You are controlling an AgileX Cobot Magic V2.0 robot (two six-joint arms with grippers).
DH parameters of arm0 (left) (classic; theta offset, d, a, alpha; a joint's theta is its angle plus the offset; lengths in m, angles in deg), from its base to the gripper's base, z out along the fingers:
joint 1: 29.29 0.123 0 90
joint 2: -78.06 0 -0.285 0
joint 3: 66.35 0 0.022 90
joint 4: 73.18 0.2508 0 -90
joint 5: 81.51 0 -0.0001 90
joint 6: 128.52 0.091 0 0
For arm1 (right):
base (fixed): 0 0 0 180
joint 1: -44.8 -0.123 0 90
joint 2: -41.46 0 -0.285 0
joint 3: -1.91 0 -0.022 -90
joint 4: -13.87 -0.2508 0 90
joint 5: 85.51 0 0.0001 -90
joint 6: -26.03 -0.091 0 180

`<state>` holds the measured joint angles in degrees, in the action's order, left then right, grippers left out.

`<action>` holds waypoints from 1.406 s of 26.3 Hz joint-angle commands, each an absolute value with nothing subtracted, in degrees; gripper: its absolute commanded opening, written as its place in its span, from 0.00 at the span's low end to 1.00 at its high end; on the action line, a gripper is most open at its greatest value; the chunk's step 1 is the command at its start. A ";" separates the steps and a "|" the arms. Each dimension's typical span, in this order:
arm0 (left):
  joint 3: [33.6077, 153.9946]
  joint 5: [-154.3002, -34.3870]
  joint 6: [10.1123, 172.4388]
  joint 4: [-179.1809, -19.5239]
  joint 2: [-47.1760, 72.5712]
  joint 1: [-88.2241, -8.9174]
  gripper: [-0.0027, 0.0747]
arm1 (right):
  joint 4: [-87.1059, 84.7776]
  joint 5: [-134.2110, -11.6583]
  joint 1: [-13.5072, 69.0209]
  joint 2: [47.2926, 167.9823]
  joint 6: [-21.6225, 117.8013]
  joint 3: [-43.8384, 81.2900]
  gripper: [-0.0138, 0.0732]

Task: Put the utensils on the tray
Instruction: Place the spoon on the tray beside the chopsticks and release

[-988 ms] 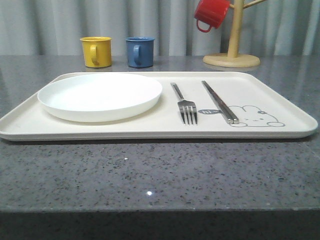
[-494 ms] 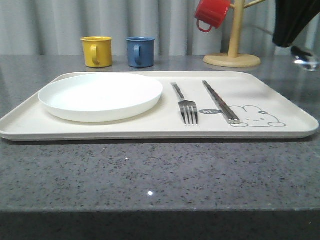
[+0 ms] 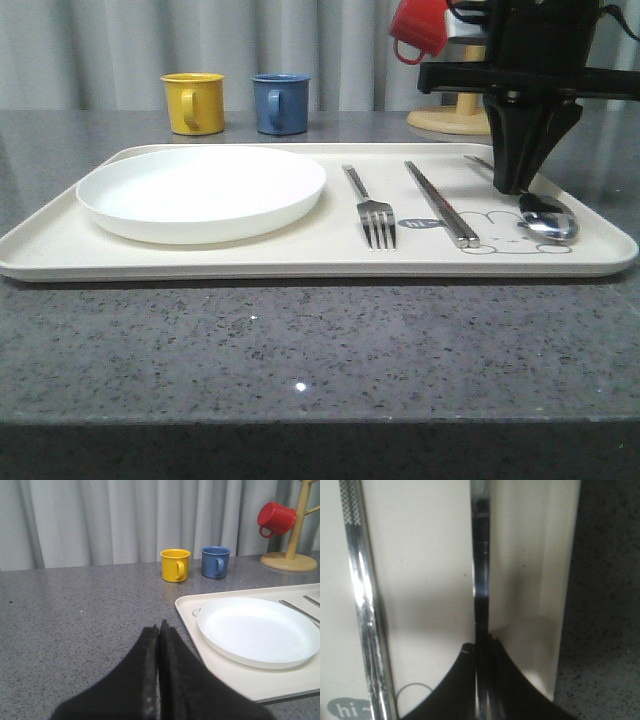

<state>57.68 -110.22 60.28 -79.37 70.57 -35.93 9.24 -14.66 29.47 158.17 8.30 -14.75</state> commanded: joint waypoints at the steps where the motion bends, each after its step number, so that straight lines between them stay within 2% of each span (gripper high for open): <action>1: 59.13 -105.80 59.61 -80.13 70.12 -35.71 0.01 | 9.68 -9.44 29.60 155.54 8.02 -16.53 0.19; 3: 59.13 -105.80 59.61 -80.13 70.12 -35.71 0.01 | 9.68 -9.10 29.60 155.75 8.02 -16.53 0.26; 9: 59.13 -105.80 59.61 -80.13 70.12 -35.71 0.01 | 9.68 -9.10 29.60 155.59 8.02 -17.32 0.56; 15: 59.13 -105.80 59.61 -80.13 70.12 -35.71 0.01 | 9.68 -9.10 29.60 150.06 10.15 -21.43 0.58; 18: 59.13 -105.80 59.61 -80.13 70.12 -35.71 0.01 | 9.68 -9.10 29.60 145.13 13.92 -22.45 0.53; 24: 59.13 -105.80 59.61 -80.13 70.12 -35.71 0.01 | 9.95 -9.95 29.60 134.17 18.73 -19.16 0.08; 31: 59.13 -105.80 59.61 -80.13 70.12 -35.71 0.01 | 12.73 -21.03 29.60 119.43 18.73 -3.80 0.07; 37: 59.13 -105.80 59.61 -80.13 70.12 -35.71 0.01 | 19.51 -42.51 29.60 101.17 18.73 21.09 0.07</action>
